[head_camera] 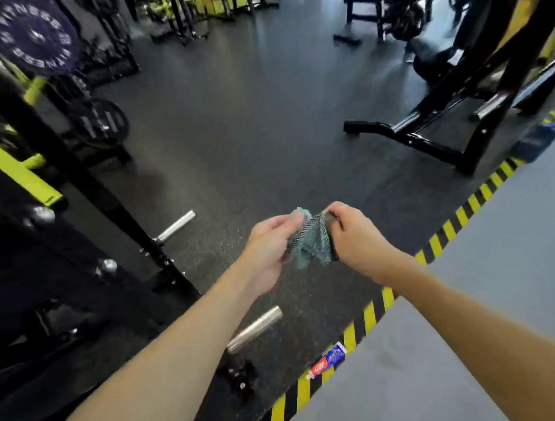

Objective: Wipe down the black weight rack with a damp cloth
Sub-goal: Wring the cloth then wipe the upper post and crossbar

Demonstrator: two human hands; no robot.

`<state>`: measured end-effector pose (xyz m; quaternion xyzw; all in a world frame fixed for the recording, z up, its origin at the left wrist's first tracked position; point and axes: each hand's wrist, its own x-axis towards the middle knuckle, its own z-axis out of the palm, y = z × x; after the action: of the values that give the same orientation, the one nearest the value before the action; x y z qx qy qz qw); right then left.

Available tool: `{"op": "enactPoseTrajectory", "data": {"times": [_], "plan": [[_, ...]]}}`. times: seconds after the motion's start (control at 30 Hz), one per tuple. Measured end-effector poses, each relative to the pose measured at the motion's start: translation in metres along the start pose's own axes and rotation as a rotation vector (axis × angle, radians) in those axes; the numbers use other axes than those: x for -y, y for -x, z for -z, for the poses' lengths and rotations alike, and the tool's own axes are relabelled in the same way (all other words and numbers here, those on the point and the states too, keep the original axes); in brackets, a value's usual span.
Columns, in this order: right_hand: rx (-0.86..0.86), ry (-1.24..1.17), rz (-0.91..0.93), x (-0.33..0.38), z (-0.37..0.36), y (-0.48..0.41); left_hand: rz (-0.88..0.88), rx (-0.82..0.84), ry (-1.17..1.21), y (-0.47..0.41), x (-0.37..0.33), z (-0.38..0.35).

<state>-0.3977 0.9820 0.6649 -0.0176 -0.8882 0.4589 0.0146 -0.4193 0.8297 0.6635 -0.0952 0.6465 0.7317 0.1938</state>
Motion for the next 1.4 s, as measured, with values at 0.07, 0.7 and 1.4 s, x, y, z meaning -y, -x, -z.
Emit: {"op": "enactPoseTrajectory", "data": {"times": [0.07,0.7,1.4], "plan": [[-0.008,0.121,0.110,0.034,0.041,-0.027,-0.115,-0.059,-0.044,-0.010,-0.048,-0.015],[0.033,-0.152,0.502,0.303,0.132,-0.344,-0.596,-0.333,0.055,-0.136,-0.373,0.031],[1.488,-0.865,0.433,0.585,-0.039,-0.382,-0.201,-2.135,-1.266,0.031,-0.528,0.139]]}}
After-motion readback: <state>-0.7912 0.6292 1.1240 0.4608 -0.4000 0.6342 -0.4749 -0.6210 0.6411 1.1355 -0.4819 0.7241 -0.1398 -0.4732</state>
